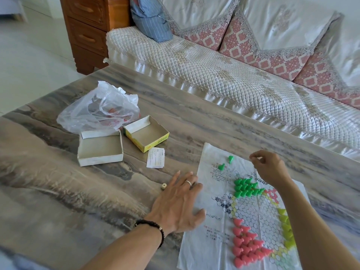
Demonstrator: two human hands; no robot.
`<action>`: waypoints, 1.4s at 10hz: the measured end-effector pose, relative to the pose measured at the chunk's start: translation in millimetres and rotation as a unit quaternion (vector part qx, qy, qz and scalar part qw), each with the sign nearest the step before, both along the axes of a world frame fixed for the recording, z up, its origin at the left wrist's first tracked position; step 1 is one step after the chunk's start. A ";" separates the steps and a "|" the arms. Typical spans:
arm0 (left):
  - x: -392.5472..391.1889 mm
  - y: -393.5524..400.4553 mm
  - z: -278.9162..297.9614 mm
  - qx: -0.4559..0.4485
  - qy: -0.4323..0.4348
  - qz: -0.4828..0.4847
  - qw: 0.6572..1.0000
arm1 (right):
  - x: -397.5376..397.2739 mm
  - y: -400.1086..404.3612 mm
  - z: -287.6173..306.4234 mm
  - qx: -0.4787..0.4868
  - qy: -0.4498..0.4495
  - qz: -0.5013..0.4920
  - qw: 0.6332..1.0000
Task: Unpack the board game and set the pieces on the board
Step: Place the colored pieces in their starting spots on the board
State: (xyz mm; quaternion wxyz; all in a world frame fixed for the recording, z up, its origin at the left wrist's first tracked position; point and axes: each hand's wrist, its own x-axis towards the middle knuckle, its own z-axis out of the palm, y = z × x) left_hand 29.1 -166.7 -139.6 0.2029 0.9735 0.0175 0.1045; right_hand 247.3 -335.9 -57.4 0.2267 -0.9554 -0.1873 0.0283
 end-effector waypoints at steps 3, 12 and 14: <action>0.3 0.5 -0.6 -0.003 0.000 -0.003 1.000 | 0.0 2.3 0.5 -0.050 -0.008 0.032 0.998; 1.0 0.9 -4.1 -0.003 -0.016 0.001 1.000 | 6.5 -3.6 -20.5 -0.128 0.007 0.075 0.989; 1.2 0.4 -5.4 -0.003 -0.010 0.000 1.000 | 5.2 -3.7 -21.2 -0.121 0.009 0.068 0.990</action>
